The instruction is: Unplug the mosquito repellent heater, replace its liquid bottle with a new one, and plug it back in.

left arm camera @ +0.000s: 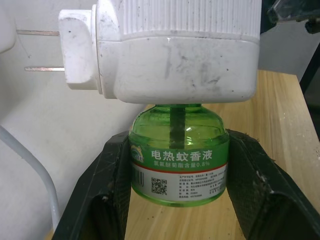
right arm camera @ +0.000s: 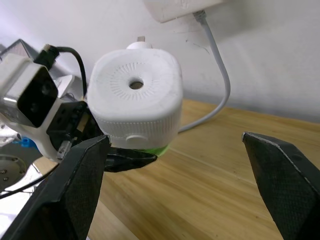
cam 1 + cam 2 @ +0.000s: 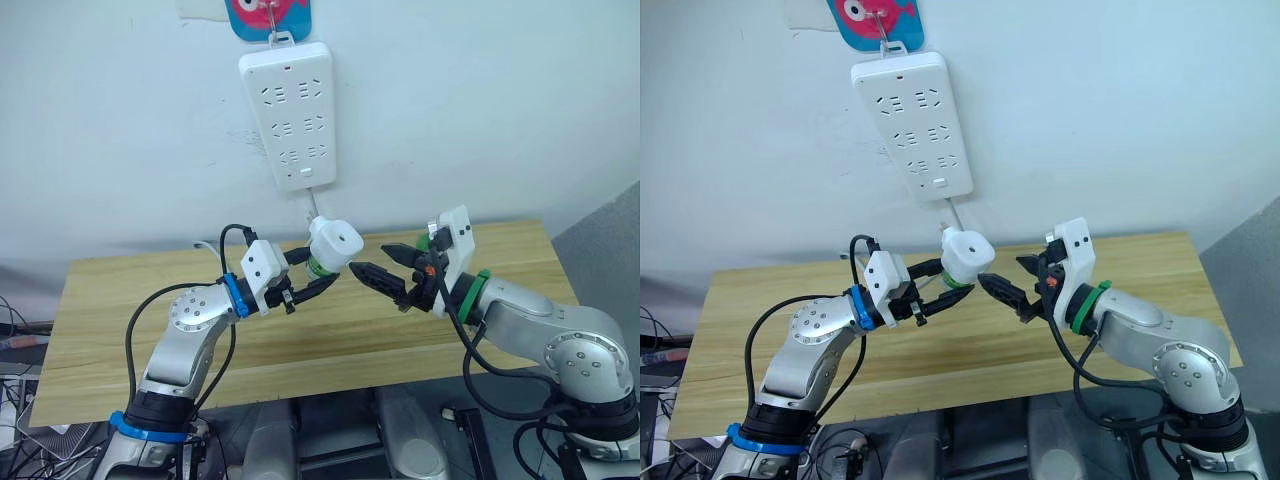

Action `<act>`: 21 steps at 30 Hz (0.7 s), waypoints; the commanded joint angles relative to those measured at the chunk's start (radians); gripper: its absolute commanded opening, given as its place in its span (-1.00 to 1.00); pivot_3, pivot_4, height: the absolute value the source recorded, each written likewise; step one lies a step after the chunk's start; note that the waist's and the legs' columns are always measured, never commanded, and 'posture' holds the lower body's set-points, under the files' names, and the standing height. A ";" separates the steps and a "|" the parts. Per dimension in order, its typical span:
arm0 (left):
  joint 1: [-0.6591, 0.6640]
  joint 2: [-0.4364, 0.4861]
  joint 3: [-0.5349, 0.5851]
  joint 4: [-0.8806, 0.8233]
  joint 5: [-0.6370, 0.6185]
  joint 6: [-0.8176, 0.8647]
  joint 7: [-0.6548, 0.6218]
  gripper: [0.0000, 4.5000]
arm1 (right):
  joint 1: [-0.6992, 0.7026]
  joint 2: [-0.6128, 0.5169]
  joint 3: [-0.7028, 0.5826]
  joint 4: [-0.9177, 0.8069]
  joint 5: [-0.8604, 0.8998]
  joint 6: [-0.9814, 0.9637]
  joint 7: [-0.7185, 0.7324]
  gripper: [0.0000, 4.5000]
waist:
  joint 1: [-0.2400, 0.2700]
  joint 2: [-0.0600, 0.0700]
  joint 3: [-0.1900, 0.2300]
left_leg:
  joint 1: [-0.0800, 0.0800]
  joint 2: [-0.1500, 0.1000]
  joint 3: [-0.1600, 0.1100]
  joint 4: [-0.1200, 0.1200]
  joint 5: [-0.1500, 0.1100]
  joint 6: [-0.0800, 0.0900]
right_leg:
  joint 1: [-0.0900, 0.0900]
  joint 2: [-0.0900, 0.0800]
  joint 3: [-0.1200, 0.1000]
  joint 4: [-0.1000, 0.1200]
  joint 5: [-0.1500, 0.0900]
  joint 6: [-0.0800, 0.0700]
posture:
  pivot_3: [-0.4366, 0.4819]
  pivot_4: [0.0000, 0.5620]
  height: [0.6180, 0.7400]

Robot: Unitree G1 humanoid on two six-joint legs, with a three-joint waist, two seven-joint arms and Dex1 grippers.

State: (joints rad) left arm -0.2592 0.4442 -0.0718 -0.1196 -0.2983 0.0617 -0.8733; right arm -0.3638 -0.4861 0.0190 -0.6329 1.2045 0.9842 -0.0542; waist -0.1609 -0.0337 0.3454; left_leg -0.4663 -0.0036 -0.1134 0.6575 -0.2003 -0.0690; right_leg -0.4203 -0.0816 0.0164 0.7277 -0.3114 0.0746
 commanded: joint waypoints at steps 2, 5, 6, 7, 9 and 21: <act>0.012 -0.016 0.019 -0.057 -0.035 0.003 0.024 -0.01 | 0.011 0.043 -0.004 -0.080 0.019 -0.041 -0.026 0.97 | 0.000 0.000 0.000 | 0.000 0.000 0.000 0.000 0.000 0.000 | 0.000 0.000 0.000 0.000 0.000 0.000 | -0.61 0.06 0.84; 0.004 -0.029 0.017 -0.060 -0.046 0.011 0.034 -0.01 | 0.014 0.065 0.019 -0.098 0.003 -0.043 -0.036 0.97 | -0.001 0.000 0.000 | 0.000 0.000 0.000 0.000 0.000 0.000 | 0.000 0.000 0.000 0.000 0.000 0.000 | -0.61 0.07 0.84; 0.001 -0.033 0.018 -0.061 -0.050 0.015 0.038 -0.01 | 0.014 0.071 0.023 -0.101 -0.002 -0.042 -0.038 0.97 | -0.001 0.000 0.000 | 0.000 0.000 0.000 0.000 0.000 0.000 | 0.000 0.000 0.000 0.000 0.000 0.000 | -0.61 0.07 0.84; -0.002 -0.035 0.018 -0.062 -0.053 0.019 0.038 -0.01 | 0.014 0.075 0.027 -0.102 -0.007 -0.043 -0.038 0.97 | -0.001 0.000 0.000 | 0.000 0.000 0.000 0.000 0.000 0.000 | 0.000 0.000 0.000 0.000 0.000 0.000 | -0.61 0.07 0.84; -0.007 -0.038 0.016 -0.064 -0.056 0.024 0.036 -0.01 | 0.012 0.081 0.032 -0.101 -0.019 -0.046 -0.038 0.97 | -0.002 0.000 0.000 | 0.000 0.000 0.000 0.000 0.000 0.000 | 0.000 0.000 0.000 0.000 0.000 0.000 | -0.61 0.07 0.84; -0.021 -0.065 -0.001 -0.125 -0.096 0.089 0.043 -0.01 | -0.021 0.131 0.045 -0.060 -0.115 -0.068 -0.027 0.97 | -0.002 0.000 0.000 | 0.001 0.000 0.000 0.000 0.000 0.000 | 0.000 0.000 0.000 0.000 0.000 0.000 | -0.62 0.10 0.84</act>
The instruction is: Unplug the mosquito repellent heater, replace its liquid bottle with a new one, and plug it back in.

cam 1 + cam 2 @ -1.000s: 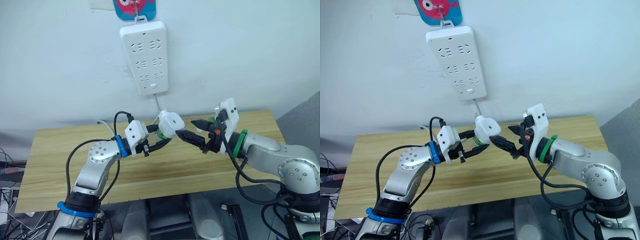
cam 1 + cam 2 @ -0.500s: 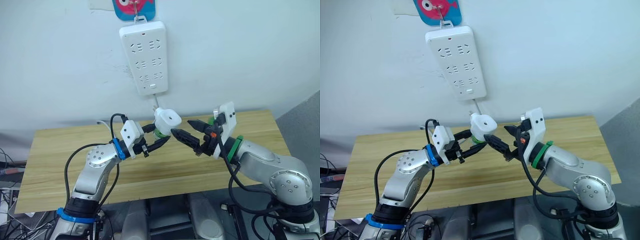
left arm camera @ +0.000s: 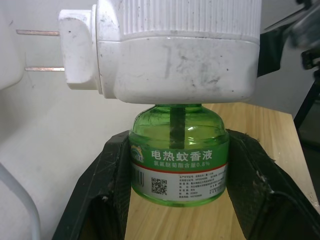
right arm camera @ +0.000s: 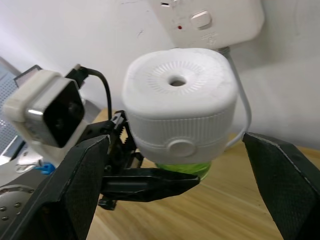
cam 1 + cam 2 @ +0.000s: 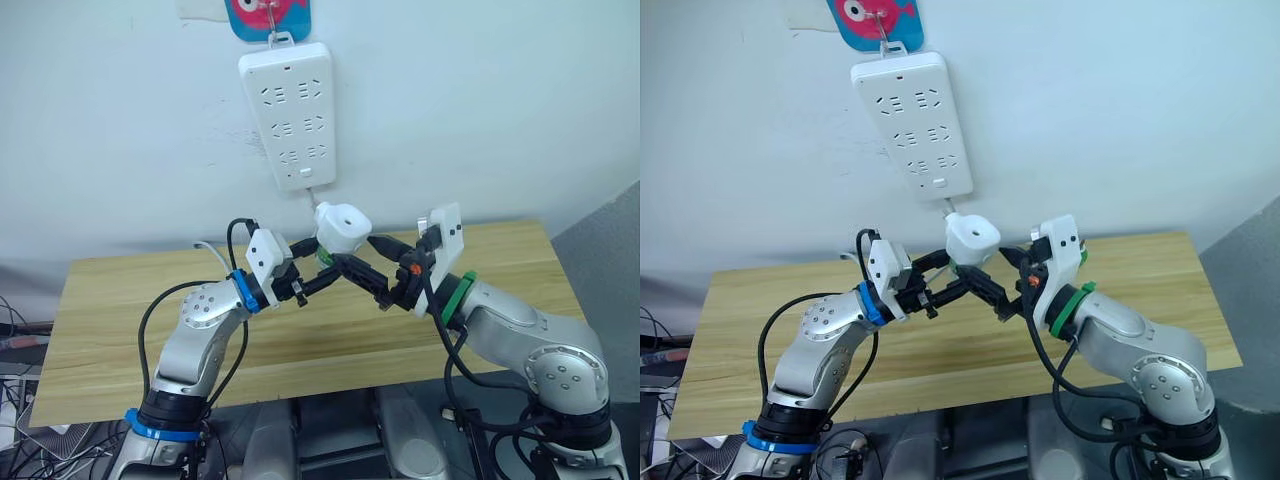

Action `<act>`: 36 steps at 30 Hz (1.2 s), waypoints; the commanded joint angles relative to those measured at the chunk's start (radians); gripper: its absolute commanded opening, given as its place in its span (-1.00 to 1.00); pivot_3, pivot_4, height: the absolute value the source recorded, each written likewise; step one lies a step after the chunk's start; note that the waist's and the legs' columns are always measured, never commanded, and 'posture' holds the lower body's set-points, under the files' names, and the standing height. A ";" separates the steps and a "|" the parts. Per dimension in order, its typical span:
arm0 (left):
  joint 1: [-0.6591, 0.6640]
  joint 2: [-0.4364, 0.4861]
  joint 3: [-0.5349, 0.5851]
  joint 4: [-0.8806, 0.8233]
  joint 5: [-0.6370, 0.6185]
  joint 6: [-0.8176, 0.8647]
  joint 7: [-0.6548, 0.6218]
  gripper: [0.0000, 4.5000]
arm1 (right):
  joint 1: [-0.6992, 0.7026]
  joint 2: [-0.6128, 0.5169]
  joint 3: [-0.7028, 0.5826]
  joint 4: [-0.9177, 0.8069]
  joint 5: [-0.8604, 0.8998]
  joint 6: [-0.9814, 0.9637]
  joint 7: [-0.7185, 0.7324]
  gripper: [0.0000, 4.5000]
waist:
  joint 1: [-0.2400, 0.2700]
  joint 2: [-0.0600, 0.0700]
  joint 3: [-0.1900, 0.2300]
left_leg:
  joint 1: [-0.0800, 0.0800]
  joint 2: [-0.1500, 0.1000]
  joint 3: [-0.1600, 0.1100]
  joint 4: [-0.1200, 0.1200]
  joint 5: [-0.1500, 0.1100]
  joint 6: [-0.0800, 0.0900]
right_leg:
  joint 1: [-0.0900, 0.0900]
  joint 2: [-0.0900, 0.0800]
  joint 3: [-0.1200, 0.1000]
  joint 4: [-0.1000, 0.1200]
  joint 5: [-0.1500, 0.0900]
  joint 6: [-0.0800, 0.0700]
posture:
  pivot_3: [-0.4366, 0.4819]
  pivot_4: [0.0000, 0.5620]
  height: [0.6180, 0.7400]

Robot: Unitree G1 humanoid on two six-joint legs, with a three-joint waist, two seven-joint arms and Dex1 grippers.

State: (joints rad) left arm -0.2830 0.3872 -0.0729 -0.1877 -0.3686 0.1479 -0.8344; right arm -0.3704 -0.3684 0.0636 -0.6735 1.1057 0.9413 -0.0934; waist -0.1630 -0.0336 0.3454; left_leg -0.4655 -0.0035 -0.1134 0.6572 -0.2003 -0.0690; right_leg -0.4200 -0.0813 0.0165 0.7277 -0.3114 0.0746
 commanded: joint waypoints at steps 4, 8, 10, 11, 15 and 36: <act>0.005 -0.016 -0.010 -0.064 -0.029 0.012 0.005 -0.01 | -0.037 0.031 0.000 -0.006 -0.037 -0.026 0.021 0.97 | 0.000 0.000 0.000 | 0.000 0.000 0.000 0.000 0.000 0.000 | 0.000 0.000 0.000 0.000 0.000 0.000 | -0.62 0.07 0.84; 0.001 -0.030 -0.017 -0.071 -0.028 0.024 0.011 -0.01 | -0.064 0.050 -0.001 0.008 -0.046 -0.019 0.018 0.97 | 0.000 0.000 0.000 | 0.000 0.000 0.000 0.000 0.000 0.000 | 0.000 0.000 0.000 0.000 0.000 0.000 | -0.62 0.07 0.84; 0.001 -0.034 -0.020 -0.075 -0.031 0.029 0.012 -0.01 | -0.073 0.059 -0.001 0.012 -0.048 -0.015 0.016 0.97 | 0.000 0.000 0.000 | 0.000 0.000 0.000 0.000 0.000 0.000 | 0.000 0.000 0.000 0.000 0.000 0.000 | -0.62 0.07 0.84; 0.001 -0.036 -0.022 -0.077 -0.032 0.031 0.013 -0.01 | -0.076 0.063 -0.001 0.014 -0.047 -0.013 0.015 0.97 | 0.000 0.000 0.000 | 0.000 0.000 0.000 0.000 0.000 0.000 | 0.000 0.000 0.000 0.000 0.000 0.000 | -0.62 0.07 0.84; -0.002 -0.045 -0.024 -0.084 -0.038 0.044 0.018 -0.01 | -0.090 0.078 0.005 0.025 -0.054 -0.008 0.014 0.97 | 0.000 0.000 0.000 | 0.000 0.000 0.000 0.000 0.000 0.000 | 0.000 0.000 0.000 0.000 0.000 0.000 | -0.62 0.07 0.84; -0.003 -0.052 -0.023 -0.104 -0.066 0.087 0.016 -0.01 | -0.107 0.108 -0.006 0.023 -0.043 0.028 -0.011 0.32 | 0.000 0.000 0.000 | 0.000 0.000 0.000 -0.001 0.000 0.000 | 0.000 0.000 0.000 0.000 0.000 0.000 | -0.61 0.09 0.84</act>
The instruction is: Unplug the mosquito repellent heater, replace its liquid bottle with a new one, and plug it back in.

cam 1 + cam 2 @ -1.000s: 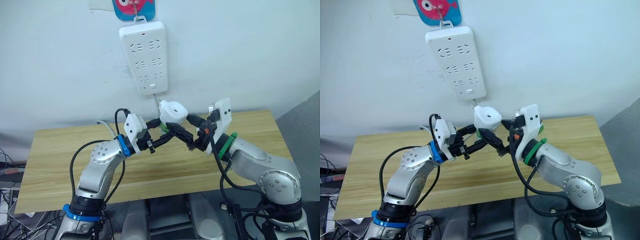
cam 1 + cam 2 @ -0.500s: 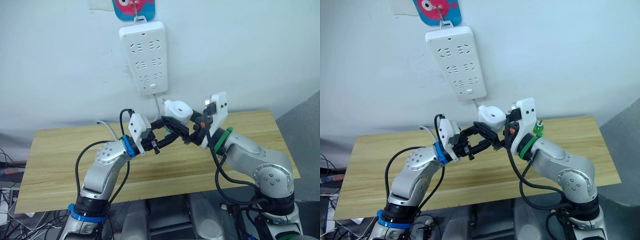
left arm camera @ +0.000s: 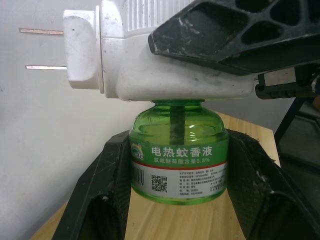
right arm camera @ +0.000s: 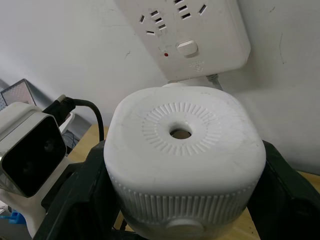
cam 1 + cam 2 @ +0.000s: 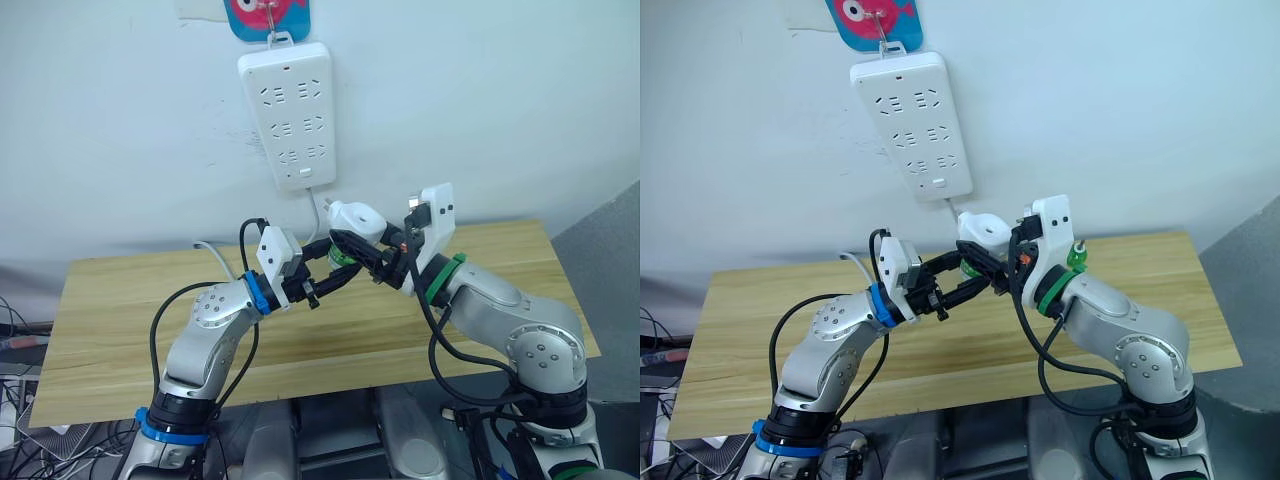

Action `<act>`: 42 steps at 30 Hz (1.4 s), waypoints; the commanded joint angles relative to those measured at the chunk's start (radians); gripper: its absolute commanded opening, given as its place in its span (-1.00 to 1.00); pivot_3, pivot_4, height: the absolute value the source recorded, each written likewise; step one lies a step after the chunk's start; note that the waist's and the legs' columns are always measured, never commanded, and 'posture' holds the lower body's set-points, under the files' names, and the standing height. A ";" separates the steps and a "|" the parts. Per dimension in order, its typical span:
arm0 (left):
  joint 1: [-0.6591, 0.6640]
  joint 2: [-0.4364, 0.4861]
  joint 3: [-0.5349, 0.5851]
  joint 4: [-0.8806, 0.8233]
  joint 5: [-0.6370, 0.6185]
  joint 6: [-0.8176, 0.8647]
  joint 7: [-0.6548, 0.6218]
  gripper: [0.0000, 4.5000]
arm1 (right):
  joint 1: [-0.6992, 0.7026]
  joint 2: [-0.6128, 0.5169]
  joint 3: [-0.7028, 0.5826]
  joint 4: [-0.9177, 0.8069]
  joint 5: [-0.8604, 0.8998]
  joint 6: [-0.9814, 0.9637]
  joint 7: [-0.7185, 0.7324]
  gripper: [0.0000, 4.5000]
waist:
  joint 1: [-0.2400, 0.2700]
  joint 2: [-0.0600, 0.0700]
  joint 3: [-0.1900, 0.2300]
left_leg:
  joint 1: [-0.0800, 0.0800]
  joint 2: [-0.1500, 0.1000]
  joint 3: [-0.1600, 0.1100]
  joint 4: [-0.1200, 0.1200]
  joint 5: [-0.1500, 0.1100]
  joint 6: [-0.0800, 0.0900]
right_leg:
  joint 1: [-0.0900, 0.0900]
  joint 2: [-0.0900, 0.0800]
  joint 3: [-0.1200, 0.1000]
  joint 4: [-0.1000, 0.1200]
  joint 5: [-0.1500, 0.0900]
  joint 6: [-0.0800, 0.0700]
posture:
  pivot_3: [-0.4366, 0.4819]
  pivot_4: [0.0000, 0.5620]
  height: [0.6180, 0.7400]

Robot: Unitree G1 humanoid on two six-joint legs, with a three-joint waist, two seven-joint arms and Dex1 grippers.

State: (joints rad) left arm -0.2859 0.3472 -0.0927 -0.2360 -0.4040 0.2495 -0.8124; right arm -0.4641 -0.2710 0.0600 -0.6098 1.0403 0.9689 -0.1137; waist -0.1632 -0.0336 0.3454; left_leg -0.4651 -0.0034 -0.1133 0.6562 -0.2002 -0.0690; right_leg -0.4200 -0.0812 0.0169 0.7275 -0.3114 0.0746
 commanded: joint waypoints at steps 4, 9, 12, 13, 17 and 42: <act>-0.005 0.006 -0.011 -0.048 -0.043 -0.015 -0.055 -0.01 | -0.012 0.013 0.002 -0.051 0.029 0.001 0.015 0.32 | 0.000 0.000 0.000 | 0.000 0.000 0.000 0.000 0.000 0.000 | 0.000 0.000 0.000 0.000 0.000 0.000 | -0.61 0.10 0.84; -0.012 0.017 -0.008 -0.051 -0.062 0.028 -0.055 0.57 | -0.011 0.016 0.003 -0.058 0.033 0.004 0.015 0.32 | 0.000 0.000 0.000 | 0.000 0.000 0.000 0.000 0.000 0.000 | 0.000 0.000 0.000 0.000 0.000 0.000 | -0.61 0.10 0.84; -0.014 0.018 -0.008 -0.044 -0.054 0.009 -0.060 0.96 | -0.011 0.018 0.002 -0.059 0.031 0.003 0.014 0.32 | 0.000 0.000 0.000 | 0.000 0.000 0.000 -0.001 0.000 0.000 | 0.000 0.000 0.000 0.000 0.000 0.000 | -0.61 0.10 0.84; -0.014 0.017 -0.008 -0.042 -0.051 0.003 -0.061 0.98 | -0.012 0.018 0.002 -0.059 0.029 0.002 0.015 0.32 | 0.000 0.000 0.000 | 0.000 0.000 0.000 -0.001 0.000 0.000 | 0.000 0.000 0.000 0.000 0.000 0.000 | -0.61 0.10 0.84; -0.011 0.018 -0.005 -0.032 -0.033 -0.029 -0.057 0.98 | -0.007 0.011 0.004 -0.060 0.010 -0.008 0.027 0.32 | 0.000 0.000 0.000 | 0.000 0.000 0.000 -0.001 0.000 0.000 | 0.000 0.000 0.000 0.000 0.000 0.000 | -0.62 0.10 0.84; 0.027 0.242 0.288 -0.090 -0.218 0.102 -0.047 0.98 | -0.126 -0.124 -0.031 -0.047 -0.106 -0.020 0.219 0.32 | 0.003 0.000 -0.017 | 0.003 0.000 0.001 -0.008 0.001 -0.001 | 0.000 0.000 0.001 -0.002 0.000 0.000 | -0.52 -0.18 0.84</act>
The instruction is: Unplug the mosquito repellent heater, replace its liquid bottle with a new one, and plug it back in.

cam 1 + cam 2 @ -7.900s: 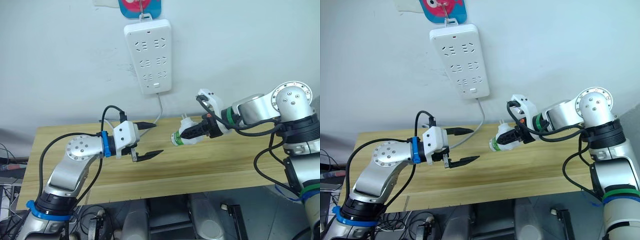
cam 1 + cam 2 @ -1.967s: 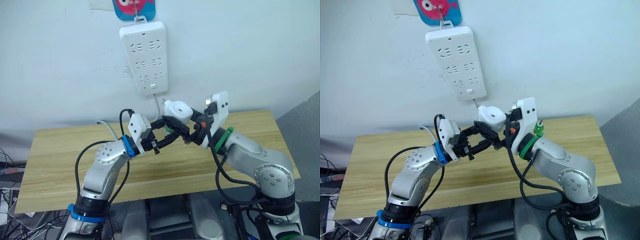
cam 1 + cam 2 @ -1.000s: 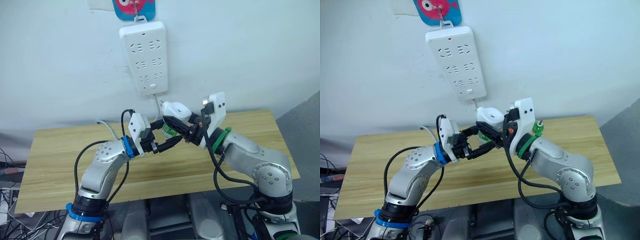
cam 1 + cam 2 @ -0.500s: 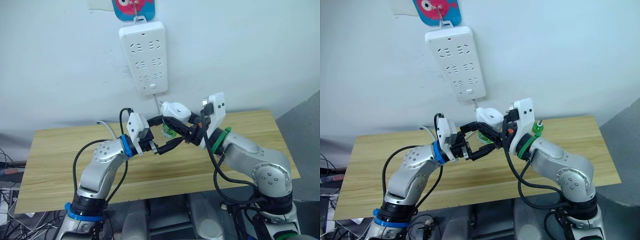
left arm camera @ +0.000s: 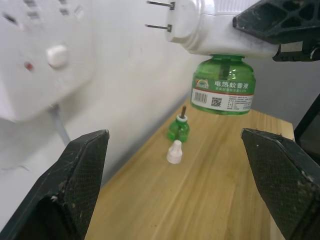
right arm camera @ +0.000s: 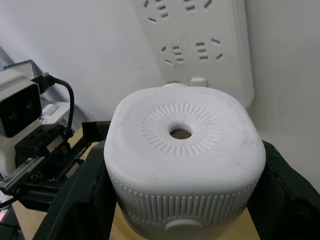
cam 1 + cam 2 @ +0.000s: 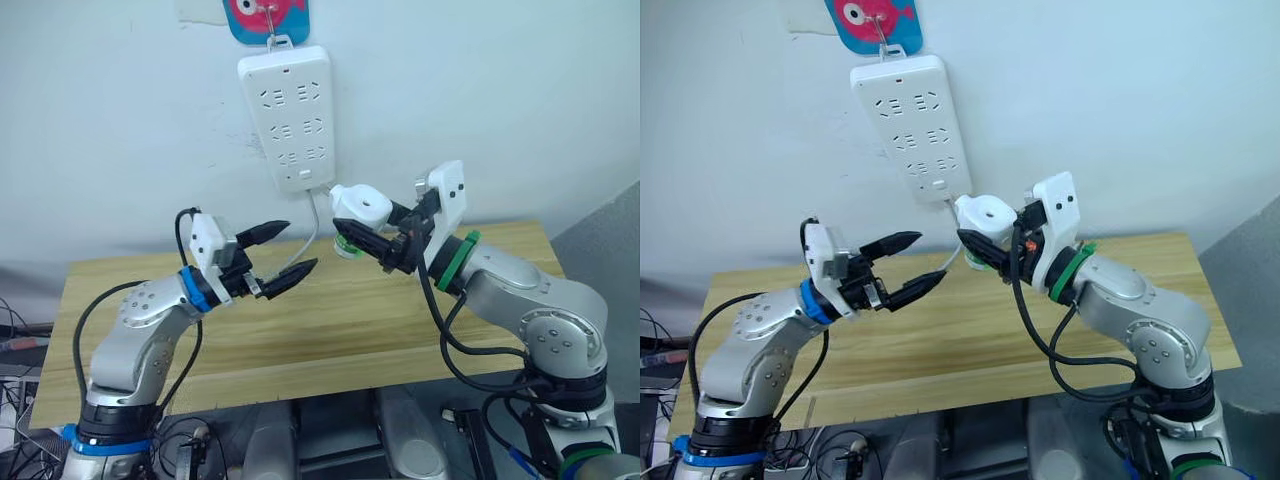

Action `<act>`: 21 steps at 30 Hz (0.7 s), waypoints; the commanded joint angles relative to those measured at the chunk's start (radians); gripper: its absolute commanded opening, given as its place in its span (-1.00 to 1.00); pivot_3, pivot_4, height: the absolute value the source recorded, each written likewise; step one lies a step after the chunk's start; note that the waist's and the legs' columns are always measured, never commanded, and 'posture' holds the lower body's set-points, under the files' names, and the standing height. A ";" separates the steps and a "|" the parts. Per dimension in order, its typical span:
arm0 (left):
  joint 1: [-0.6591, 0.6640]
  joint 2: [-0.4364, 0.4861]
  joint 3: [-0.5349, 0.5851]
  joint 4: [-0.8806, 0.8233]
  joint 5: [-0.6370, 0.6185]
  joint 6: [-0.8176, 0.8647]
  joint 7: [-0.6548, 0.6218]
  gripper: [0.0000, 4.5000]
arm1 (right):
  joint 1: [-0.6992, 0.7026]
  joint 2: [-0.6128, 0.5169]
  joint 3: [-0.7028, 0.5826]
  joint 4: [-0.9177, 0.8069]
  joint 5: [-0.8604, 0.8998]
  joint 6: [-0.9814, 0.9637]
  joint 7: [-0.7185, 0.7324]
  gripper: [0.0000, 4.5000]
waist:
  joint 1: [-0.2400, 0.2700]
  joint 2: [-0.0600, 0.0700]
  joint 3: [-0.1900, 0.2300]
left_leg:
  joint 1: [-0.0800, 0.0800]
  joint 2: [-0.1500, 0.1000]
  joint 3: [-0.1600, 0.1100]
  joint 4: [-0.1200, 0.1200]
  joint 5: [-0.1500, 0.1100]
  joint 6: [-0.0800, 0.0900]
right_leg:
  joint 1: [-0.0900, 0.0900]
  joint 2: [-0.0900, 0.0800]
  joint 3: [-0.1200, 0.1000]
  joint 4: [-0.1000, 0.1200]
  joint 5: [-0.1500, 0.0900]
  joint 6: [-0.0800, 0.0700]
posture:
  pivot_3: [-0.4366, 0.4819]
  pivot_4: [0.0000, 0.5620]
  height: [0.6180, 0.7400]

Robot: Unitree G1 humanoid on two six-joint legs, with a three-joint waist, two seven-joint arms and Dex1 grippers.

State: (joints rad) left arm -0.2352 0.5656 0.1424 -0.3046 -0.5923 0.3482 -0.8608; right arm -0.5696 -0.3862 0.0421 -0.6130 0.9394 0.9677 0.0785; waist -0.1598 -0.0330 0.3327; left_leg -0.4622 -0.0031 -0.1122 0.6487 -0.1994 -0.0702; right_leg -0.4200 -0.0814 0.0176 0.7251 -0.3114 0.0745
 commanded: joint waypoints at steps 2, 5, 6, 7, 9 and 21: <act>-0.052 0.035 0.076 0.002 -0.041 0.011 0.007 0.98 | -0.027 -0.016 -0.010 -0.049 -0.013 -0.019 0.039 0.32 | 0.000 0.000 -0.009 | 0.000 0.000 0.000 -0.001 0.000 -0.001 | 0.000 0.000 0.000 -0.001 0.000 0.000 | -0.52 -0.20 0.84; -0.098 0.047 0.096 0.049 -0.050 0.015 -0.001 0.98 | -0.034 -0.021 -0.015 -0.054 -0.014 -0.014 0.050 0.32 | -0.001 0.000 -0.020 | 0.001 0.000 0.000 -0.001 0.001 -0.001 | 0.000 0.000 0.000 -0.001 0.000 0.000 | -0.53 -0.23 0.84; -0.110 0.051 0.097 0.062 -0.051 0.017 -0.006 0.98 | -0.036 -0.023 -0.016 -0.054 -0.014 -0.013 0.053 0.32 | -0.002 0.000 -0.024 | 0.001 0.000 0.000 -0.001 0.001 -0.001 | 0.000 0.000 0.000 -0.001 0.000 0.000 | -0.53 -0.24 0.84; -0.124 0.054 0.097 0.076 -0.051 0.018 -0.011 0.98 | -0.037 -0.024 -0.018 -0.054 -0.013 -0.013 0.055 0.32 | -0.002 0.000 -0.028 | 0.001 0.000 0.000 -0.002 0.001 -0.001 | 0.000 0.000 0.000 -0.001 0.000 0.000 | -0.54 -0.25 0.84; -0.157 0.063 0.097 0.114 -0.046 0.010 -0.025 0.98 | -0.042 -0.024 -0.019 -0.054 -0.013 -0.012 0.053 0.32 | -0.004 -0.001 -0.031 | 0.002 0.000 0.000 -0.002 0.001 -0.001 | 0.001 0.000 0.000 -0.001 0.000 0.000 | -0.56 -0.26 0.84; -0.346 0.053 0.066 0.390 0.037 -0.092 -0.103 0.98 | -0.032 -0.014 -0.026 -0.070 -0.008 0.002 0.012 0.32 | -0.012 -0.001 -0.036 | 0.003 0.000 0.000 -0.002 0.002 -0.001 | 0.002 0.000 0.000 -0.001 0.000 0.000 | -0.65 -0.24 0.84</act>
State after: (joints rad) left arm -0.5574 0.6222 0.2086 0.0721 -0.5646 0.2882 -0.9502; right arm -0.5983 -0.4048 0.0404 -0.6313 0.9225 0.9728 0.0969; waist -0.1716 -0.0335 0.2971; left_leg -0.4588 -0.0034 -0.1118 0.6466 -0.1978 -0.0714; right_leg -0.4176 -0.0814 0.0176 0.7245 -0.3113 0.0744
